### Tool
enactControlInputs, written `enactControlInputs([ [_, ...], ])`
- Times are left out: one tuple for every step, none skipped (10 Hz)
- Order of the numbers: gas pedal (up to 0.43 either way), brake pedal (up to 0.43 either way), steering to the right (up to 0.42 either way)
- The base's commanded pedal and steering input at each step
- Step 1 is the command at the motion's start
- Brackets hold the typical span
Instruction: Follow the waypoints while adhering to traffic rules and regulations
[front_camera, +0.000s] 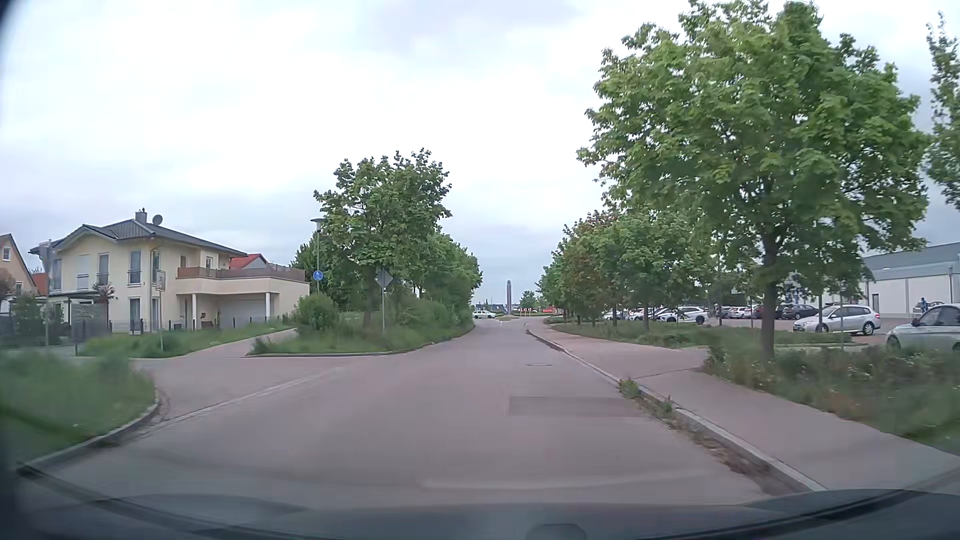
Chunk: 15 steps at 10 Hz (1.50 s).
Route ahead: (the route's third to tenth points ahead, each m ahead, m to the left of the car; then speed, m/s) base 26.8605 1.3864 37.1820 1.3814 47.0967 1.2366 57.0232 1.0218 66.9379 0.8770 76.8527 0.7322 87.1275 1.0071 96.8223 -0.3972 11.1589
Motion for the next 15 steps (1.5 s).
enactControlInputs([
  [0.138,0.0,0.0],
  [0.13,0.0,0.0],
  [0.13,0.0,0.0],
  [0.13,0.0,0.0],
  [0.13,0.0,-0.001],
  [0.13,0.0,-0.003],
  [0.13,0.0,-0.004],
  [0.13,0.0,-0.005],
  [0.13,0.0,-0.005],
  [0.13,0.0,-0.005],
  [0.13,0.0,-0.005],
  [0.13,0.0,-0.005],
  [0.13,0.0,-0.004],
  [0.13,0.0,-0.004],
  [0.13,0.0,-0.003],
])
